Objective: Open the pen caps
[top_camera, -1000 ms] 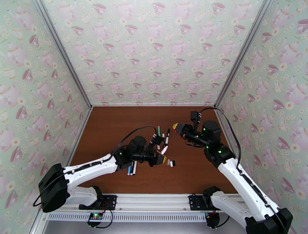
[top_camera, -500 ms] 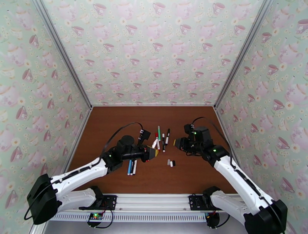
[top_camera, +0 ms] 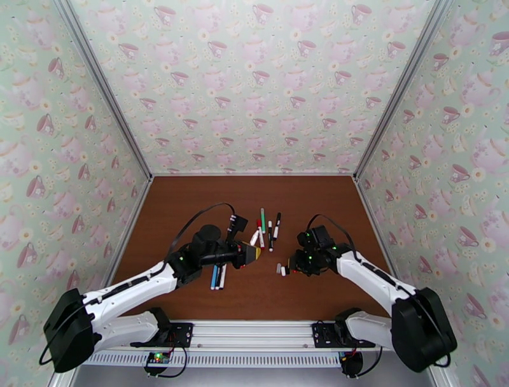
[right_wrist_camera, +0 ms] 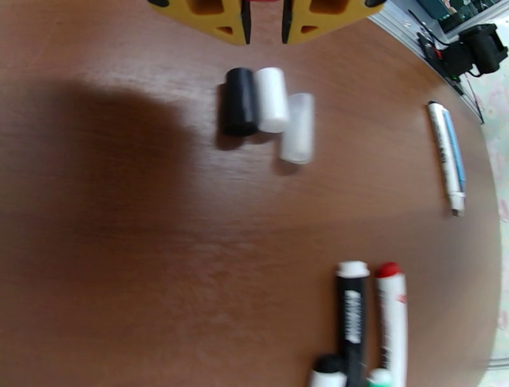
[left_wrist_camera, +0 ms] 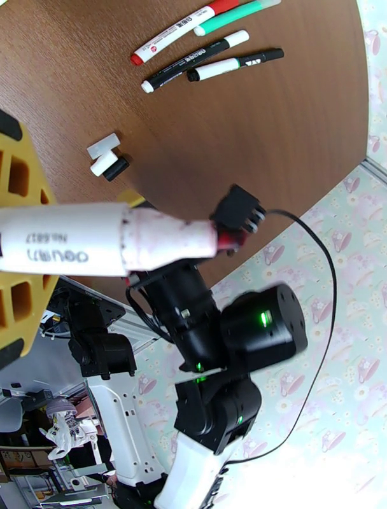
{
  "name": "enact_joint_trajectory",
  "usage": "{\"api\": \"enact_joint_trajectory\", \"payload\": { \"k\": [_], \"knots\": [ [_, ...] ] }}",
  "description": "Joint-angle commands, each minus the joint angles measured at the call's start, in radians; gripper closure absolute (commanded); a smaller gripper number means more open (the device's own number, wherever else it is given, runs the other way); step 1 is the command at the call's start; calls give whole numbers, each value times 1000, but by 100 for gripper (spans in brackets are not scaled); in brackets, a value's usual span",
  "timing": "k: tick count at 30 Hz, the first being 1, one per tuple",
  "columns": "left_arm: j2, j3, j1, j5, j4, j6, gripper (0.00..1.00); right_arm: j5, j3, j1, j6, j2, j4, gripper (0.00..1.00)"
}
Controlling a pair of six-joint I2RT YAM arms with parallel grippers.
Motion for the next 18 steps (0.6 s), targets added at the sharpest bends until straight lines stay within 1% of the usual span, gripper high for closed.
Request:
{"api": "enact_joint_trajectory", "payload": {
  "k": [1,11,18],
  "knots": [
    [9,-10,-7,-7,-8,-1,100,27,18,3,-39,39,18,84],
    [30,-4,-15,-13,-21,5,100,79,59,3,-67,123,14,80],
    [60,7,-20,-8,-19,8,100,89,92,3,-81,170,6,78]
  ]
}}
